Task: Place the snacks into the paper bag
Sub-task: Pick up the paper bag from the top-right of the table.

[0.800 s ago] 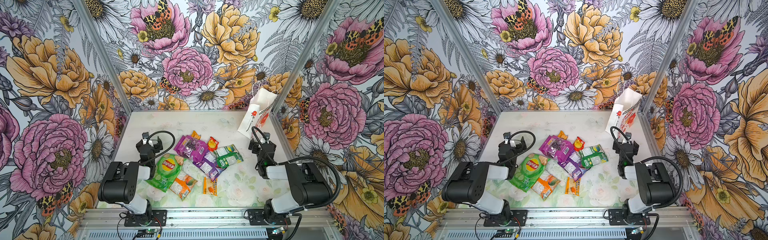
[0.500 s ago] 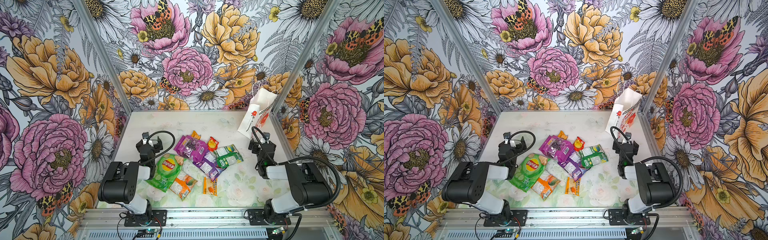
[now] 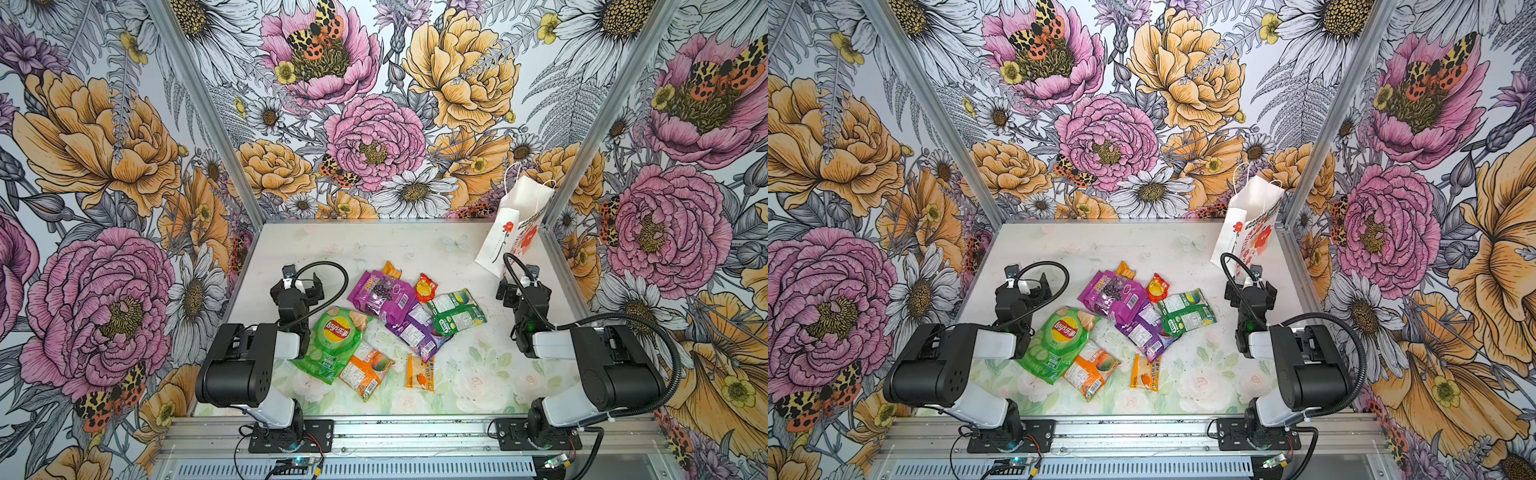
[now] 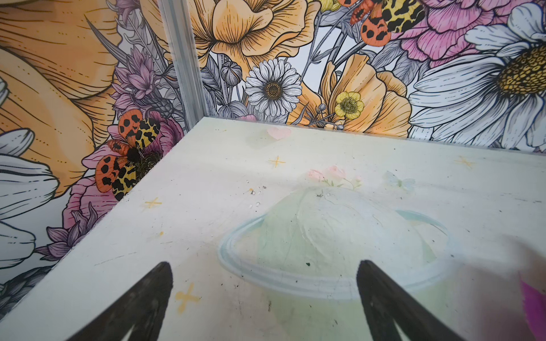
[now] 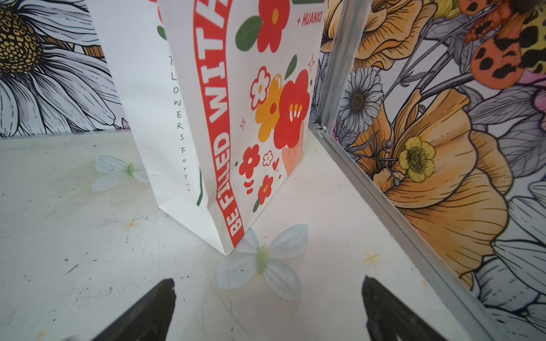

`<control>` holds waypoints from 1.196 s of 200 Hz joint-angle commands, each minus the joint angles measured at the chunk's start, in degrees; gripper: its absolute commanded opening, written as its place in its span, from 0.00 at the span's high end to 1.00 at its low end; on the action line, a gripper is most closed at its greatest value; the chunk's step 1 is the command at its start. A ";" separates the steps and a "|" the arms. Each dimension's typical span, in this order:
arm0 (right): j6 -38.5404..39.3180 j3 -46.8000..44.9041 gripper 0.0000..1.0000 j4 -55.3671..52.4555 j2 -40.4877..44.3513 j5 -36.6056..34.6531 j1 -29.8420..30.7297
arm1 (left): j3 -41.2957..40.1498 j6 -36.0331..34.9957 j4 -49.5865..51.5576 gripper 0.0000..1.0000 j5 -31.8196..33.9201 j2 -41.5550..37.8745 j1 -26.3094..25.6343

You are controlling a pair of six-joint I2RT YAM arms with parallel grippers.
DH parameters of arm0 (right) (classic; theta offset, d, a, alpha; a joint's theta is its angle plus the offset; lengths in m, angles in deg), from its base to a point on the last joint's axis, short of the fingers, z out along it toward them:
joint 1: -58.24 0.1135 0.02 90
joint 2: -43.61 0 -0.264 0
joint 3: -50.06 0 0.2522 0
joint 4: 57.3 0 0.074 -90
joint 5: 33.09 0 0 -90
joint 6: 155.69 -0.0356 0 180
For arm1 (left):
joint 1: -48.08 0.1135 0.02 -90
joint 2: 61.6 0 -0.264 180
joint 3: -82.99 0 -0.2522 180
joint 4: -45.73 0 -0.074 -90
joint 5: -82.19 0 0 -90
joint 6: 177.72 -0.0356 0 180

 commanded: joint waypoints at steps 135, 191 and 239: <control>9.90 -1.39 0.00 -1.14 7.30 0.86 7.13 | -3.82 -14.78 -0.74 0.01 19.69 -16.18 -18.69; 5.62 -0.79 0.00 -14.80 24.54 2.43 9.90 | 7.92 11.13 44.25 0.01 12.45 -41.12 -16.17; -18.56 9.76 0.00 -48.16 42.47 4.79 7.50 | 12.58 39.88 71.54 0.01 12.98 -56.69 -8.66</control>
